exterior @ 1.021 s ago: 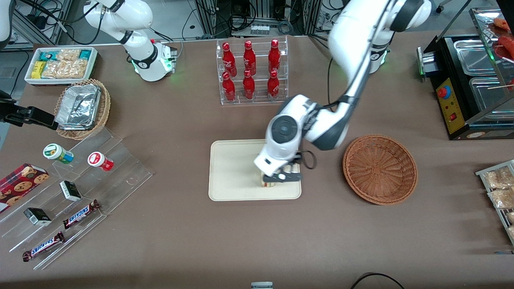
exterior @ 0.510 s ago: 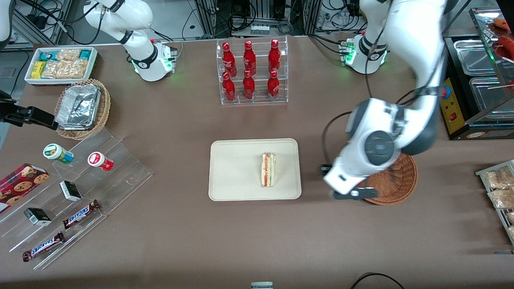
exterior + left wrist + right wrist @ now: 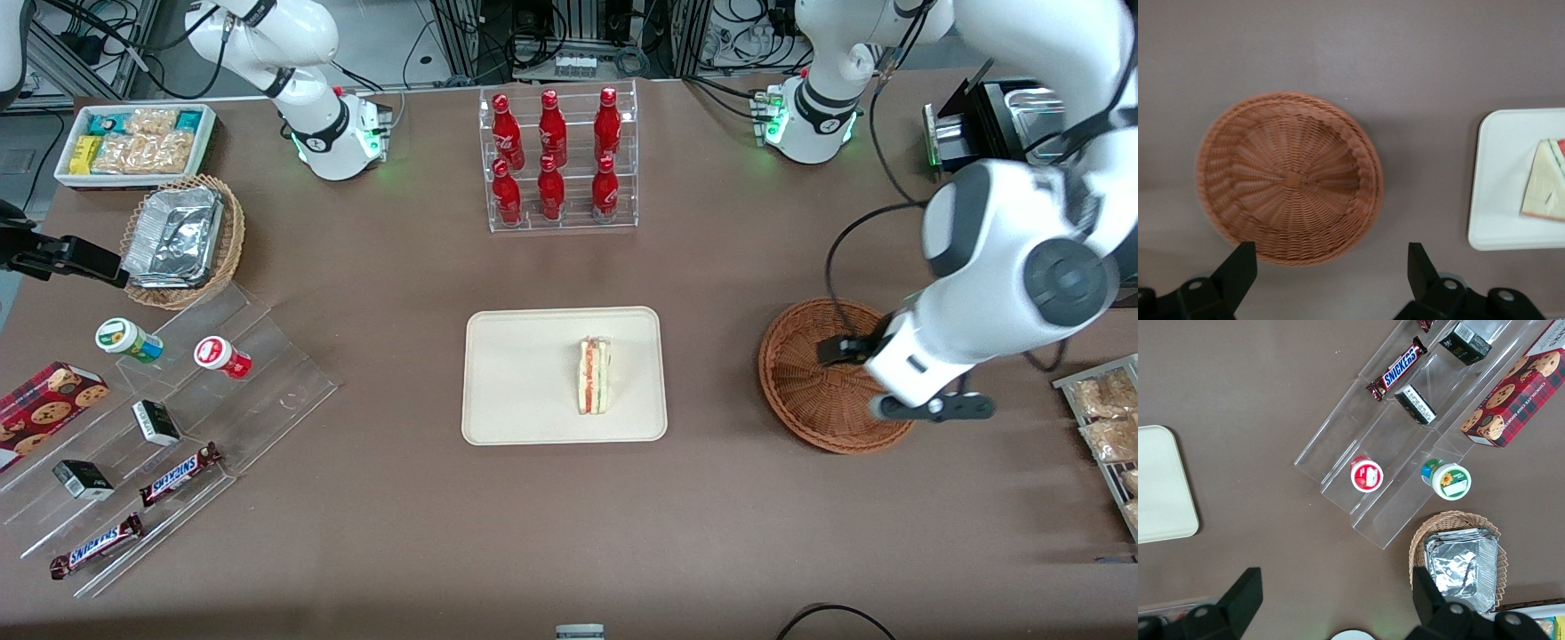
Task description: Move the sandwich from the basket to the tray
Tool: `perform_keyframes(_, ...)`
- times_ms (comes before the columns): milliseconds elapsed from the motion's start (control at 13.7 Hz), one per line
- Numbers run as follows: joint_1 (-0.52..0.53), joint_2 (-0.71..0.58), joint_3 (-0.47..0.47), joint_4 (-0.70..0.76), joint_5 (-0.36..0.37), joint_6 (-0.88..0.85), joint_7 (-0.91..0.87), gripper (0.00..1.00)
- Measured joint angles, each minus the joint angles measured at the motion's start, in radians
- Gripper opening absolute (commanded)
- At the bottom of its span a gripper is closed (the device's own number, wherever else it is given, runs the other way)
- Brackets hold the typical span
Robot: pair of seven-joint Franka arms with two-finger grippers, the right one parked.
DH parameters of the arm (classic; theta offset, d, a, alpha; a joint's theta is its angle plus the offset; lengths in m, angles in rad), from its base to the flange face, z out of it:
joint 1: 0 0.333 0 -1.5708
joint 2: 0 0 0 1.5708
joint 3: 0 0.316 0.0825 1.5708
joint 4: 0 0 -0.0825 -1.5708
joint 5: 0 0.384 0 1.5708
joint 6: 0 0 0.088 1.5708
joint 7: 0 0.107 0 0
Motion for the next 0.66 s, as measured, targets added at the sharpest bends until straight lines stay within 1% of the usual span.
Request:
perform_keyframes(146,0.034,-0.053,-0.011,0.001,0.022,-0.049,0.055,1.00)
perform_keyframes(365,0.131,-0.128,-0.095,0.006,0.044,-0.126,0.072,1.00)
perform_keyframes(656,0.171,-0.197,-0.116,0.027,0.061,-0.221,0.073,1.00)
